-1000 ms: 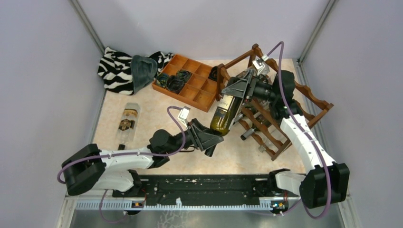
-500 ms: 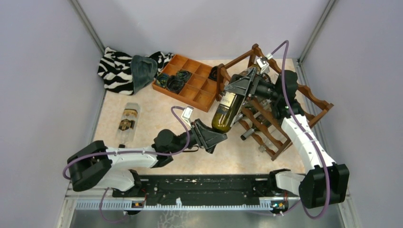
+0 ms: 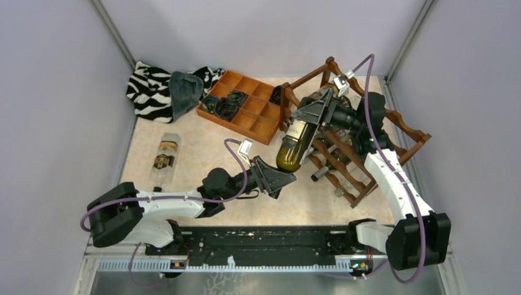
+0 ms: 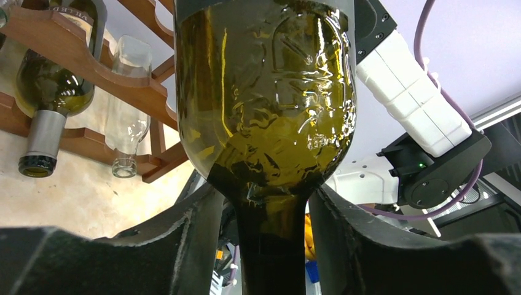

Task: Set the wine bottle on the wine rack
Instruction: Pick up the wine bottle from the center of the board, then place the wine bottle in the wine rack.

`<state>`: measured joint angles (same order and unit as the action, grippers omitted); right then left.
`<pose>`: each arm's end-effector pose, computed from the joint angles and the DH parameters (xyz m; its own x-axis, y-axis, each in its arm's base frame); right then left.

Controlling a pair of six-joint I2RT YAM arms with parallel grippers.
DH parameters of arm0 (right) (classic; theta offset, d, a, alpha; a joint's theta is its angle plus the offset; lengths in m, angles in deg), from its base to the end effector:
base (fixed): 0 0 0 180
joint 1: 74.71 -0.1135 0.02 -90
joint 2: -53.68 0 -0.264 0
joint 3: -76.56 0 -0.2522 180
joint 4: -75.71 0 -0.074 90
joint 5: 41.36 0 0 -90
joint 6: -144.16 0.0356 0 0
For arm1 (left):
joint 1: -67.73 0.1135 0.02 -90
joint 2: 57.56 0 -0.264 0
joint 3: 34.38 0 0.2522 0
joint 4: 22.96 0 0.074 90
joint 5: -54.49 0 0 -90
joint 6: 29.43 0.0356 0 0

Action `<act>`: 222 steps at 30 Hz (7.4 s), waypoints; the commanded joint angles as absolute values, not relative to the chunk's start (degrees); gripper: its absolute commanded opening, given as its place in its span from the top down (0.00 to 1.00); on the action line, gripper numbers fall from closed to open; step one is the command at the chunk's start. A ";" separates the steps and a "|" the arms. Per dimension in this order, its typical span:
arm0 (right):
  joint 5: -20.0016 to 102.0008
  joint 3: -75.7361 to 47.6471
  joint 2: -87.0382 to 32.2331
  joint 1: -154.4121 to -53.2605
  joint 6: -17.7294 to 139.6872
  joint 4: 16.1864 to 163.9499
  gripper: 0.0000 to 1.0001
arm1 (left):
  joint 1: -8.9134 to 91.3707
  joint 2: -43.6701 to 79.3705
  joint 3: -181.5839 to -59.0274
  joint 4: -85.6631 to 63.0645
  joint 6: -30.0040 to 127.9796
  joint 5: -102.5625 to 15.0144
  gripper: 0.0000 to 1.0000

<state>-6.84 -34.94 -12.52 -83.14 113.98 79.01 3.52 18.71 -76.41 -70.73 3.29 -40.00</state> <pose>0.2525 0.0671 0.3635 -0.7849 0.3789 -0.4902 -0.4365 0.2233 0.8715 0.1160 -0.2464 0.2537 -0.7280 -0.4211 -0.5409 0.5887 0.0202 -0.8081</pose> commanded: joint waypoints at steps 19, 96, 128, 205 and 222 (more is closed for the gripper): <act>-4.87 -34.61 -9.10 -82.34 114.11 76.06 0.94 | 3.21 21.22 -76.62 -77.88 3.78 -43.53 1.00; -8.83 -32.14 -2.74 -81.20 97.17 89.26 0.02 | 5.72 1.54 -65.72 -72.92 4.07 -37.80 1.00; -16.62 -19.99 -4.19 -59.68 75.87 103.47 0.02 | 7.72 -13.84 -65.41 -45.55 0.02 -58.08 1.00; -20.05 -25.14 -2.84 -53.75 83.59 94.66 0.02 | 12.53 25.78 -95.10 -41.20 20.40 -67.47 1.00; -19.68 -25.35 -3.07 -53.40 83.10 95.01 0.02 | 11.77 34.22 -108.76 -31.22 29.54 -62.36 1.00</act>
<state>-19.13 -25.30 -4.06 -54.20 83.33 97.40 12.20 33.88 -102.72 -24.77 24.89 -63.11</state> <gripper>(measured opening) 0.984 0.410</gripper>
